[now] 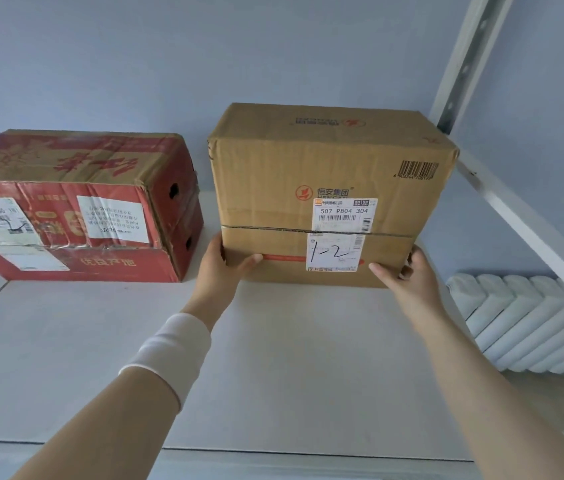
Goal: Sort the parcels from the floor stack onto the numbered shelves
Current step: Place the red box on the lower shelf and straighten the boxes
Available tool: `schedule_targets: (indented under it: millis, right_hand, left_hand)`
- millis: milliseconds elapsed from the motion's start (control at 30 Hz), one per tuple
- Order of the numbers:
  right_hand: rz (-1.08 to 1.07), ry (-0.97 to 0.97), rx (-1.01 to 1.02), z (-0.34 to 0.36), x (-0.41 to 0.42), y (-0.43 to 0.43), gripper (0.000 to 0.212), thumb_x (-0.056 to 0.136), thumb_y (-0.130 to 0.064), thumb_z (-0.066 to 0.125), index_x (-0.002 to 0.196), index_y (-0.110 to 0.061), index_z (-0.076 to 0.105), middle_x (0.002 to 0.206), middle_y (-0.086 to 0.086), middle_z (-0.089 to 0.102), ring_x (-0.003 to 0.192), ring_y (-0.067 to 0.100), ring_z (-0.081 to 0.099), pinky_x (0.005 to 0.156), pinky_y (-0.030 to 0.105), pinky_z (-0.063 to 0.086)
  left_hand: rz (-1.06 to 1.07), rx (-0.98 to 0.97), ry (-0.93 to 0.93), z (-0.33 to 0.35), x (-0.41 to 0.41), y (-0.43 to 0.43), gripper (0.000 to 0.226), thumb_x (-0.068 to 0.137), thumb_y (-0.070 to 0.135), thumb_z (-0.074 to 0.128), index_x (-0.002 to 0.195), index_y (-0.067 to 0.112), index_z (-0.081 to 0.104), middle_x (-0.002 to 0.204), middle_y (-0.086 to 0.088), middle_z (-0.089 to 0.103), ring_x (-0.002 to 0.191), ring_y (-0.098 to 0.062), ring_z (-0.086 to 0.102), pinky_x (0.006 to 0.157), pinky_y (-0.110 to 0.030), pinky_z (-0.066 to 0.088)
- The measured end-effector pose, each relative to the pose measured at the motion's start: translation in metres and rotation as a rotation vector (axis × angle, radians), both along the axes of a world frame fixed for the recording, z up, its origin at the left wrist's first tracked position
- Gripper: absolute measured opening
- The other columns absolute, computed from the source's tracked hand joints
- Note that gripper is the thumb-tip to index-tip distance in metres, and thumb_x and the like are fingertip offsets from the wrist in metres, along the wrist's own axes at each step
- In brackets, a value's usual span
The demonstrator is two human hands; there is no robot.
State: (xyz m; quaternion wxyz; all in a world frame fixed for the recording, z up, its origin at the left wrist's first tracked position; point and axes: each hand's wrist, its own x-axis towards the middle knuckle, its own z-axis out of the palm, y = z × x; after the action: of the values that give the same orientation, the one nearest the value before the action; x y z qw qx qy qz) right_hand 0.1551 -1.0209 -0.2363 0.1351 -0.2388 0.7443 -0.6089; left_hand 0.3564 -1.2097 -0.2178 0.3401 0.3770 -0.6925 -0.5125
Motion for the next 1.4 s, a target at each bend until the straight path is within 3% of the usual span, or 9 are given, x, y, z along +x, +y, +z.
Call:
schedule_targets:
  millis: [233,433,633,700,800,867,967,1200,1400]
  right_hand:
    - [0.000,0.009,-0.011,0.004,-0.008,-0.009,0.058,0.079,-0.011,0.073,0.131,-0.012,0.045,0.116,-0.001,0.060,0.097,0.012,0.060,0.079,0.018,0.043]
    - [-0.001,0.006,0.001,0.005,-0.004,-0.005,0.059,0.080,-0.012,0.073,0.131,-0.014,0.045,0.119,-0.004,0.059,0.104,0.012,0.058,0.080,0.016,0.043]
    - [-0.001,-0.012,-0.007,0.004,0.000,-0.004,0.056,0.081,-0.011,0.071,0.131,-0.015,0.045,0.114,-0.006,0.060,0.093,-0.001,0.058,0.079,0.014,0.043]
    - [-0.007,-0.028,-0.022,0.004,0.001,-0.004,0.055,0.082,-0.010,0.070,0.130,-0.014,0.045,0.114,-0.005,0.060,0.094,0.002,0.059,0.076,0.012,0.043]
    - [-0.011,-0.056,-0.024,0.005,0.008,0.000,0.051,0.082,-0.007,0.069,0.128,-0.011,0.047,0.117,-0.003,0.062,0.100,0.007,0.061,0.077,0.010,0.046]
    - [-0.024,-0.050,-0.007,0.007,0.016,0.005,0.049,0.081,-0.004,0.070,0.125,-0.012,0.049,0.119,-0.001,0.061,0.106,0.007,0.061,0.086,0.014,0.048]
    - [-0.095,-0.034,0.085,0.014,0.033,0.016,0.075,0.078,-0.011,0.074,0.141,-0.008,0.034,0.145,0.008,0.043,0.134,0.020,0.042,0.109,0.031,0.036]
    - [-0.061,0.054,0.220,0.046,0.103,0.062,0.086,0.075,-0.020,0.078,0.145,-0.010,0.029,0.149,0.009,0.035,0.139,0.021,0.034,0.114,0.040,0.031]
    - [-0.010,0.204,0.272,0.103,0.176,0.101,0.077,0.079,-0.023,0.073,0.144,-0.015,0.032,0.145,0.005,0.038,0.132,0.020,0.039,0.105,0.024,0.031]
  left_hand:
    - [-0.003,-0.015,0.012,-0.001,-0.011,-0.012,0.059,0.079,0.014,0.074,0.130,0.011,0.045,0.111,0.005,0.057,0.103,-0.012,0.053,0.082,-0.017,0.041]
    - [0.000,-0.015,0.003,-0.003,-0.007,-0.008,0.060,0.078,0.016,0.075,0.130,0.011,0.045,0.112,0.004,0.057,0.104,-0.012,0.052,0.086,-0.023,0.040]
    - [-0.001,0.003,-0.011,-0.005,-0.005,-0.006,0.061,0.078,0.018,0.074,0.131,0.013,0.044,0.111,0.008,0.055,0.104,-0.011,0.051,0.079,-0.012,0.038]
    - [-0.005,0.019,-0.023,-0.004,-0.006,-0.006,0.063,0.079,0.019,0.074,0.132,0.012,0.042,0.114,0.006,0.054,0.105,-0.011,0.051,0.078,-0.011,0.039]
    - [-0.002,0.058,-0.060,-0.001,-0.002,-0.003,0.068,0.078,0.022,0.075,0.135,0.009,0.040,0.125,0.002,0.054,0.113,-0.014,0.051,0.092,-0.023,0.042]
    - [-0.012,0.068,-0.079,0.004,0.005,0.004,0.075,0.077,0.025,0.075,0.140,0.012,0.037,0.137,0.001,0.051,0.127,-0.015,0.047,0.102,-0.028,0.038]
    - [0.004,0.060,-0.147,0.016,0.024,0.022,0.080,0.082,0.025,0.071,0.146,0.014,0.026,0.150,0.001,0.034,0.137,-0.016,0.035,0.103,-0.026,0.032]
    - [-0.024,-0.038,-0.312,0.047,0.081,0.083,0.073,0.083,0.026,0.070,0.144,0.015,0.031,0.148,-0.001,0.038,0.134,-0.017,0.039,0.105,-0.032,0.035]
    - [-0.107,-0.150,-0.339,0.095,0.131,0.134,0.066,0.085,0.026,0.067,0.142,0.016,0.035,0.146,0.000,0.041,0.134,-0.017,0.040,0.105,-0.028,0.033]
